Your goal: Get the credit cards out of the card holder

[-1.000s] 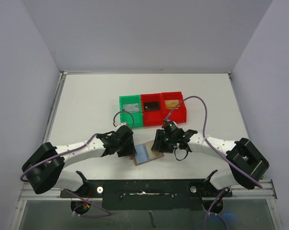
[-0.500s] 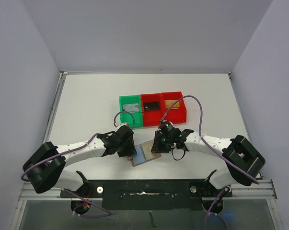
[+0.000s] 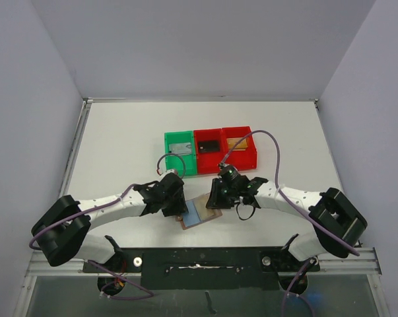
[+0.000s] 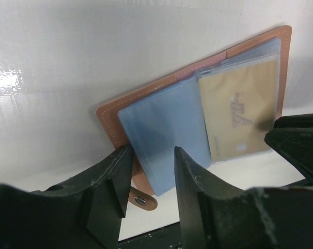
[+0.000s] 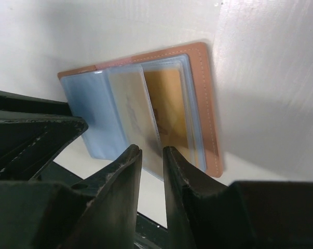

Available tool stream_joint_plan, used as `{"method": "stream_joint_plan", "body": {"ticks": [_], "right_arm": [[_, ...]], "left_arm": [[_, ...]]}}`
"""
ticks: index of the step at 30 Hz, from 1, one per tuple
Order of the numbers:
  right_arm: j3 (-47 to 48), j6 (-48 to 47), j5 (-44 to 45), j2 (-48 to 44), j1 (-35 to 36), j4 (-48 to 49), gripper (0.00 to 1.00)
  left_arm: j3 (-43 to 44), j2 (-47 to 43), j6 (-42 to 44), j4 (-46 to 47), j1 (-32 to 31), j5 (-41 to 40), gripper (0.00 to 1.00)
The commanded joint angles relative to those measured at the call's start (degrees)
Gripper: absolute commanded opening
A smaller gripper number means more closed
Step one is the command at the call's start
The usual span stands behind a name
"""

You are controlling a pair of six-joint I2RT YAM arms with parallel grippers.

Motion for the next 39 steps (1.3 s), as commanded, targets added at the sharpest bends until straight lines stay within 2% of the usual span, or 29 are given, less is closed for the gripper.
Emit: {"method": "stream_joint_plan", "body": {"ticks": [1,13,24,29,32,34,39], "right_arm": [[0.6,1.4,-2.3,-3.5,0.2,5.4,0.26],[-2.0,3.7,-9.5,-3.3,-0.5,14.0,0.32],[2.5,2.5,-15.7,4.2,0.8,17.6,0.35],[6.3,1.2,-17.4,8.6,3.5,17.6,0.41],[8.1,0.0,-16.1,8.9,5.2,15.9,0.50],[8.3,-0.5,-13.8,7.7,5.6,14.7,0.52],[8.2,-1.4,-4.0,2.2,5.3,8.4,0.51]], "left_arm": [[0.3,-0.6,0.2,3.0,0.3,0.8,0.36],[-0.9,-4.6,-2.1,0.8,0.2,-2.6,0.38],[-5.0,-16.2,-8.8,-6.4,0.5,-9.8,0.45],[-7.8,-23.9,-12.7,-9.9,0.7,-11.4,0.52],[-10.2,-29.1,-14.5,-10.1,0.9,-10.9,0.58],[-11.1,-32.2,-15.0,-10.0,1.0,-10.0,0.60],[-10.5,-36.6,-13.9,-7.3,1.1,-4.5,0.61]]}}
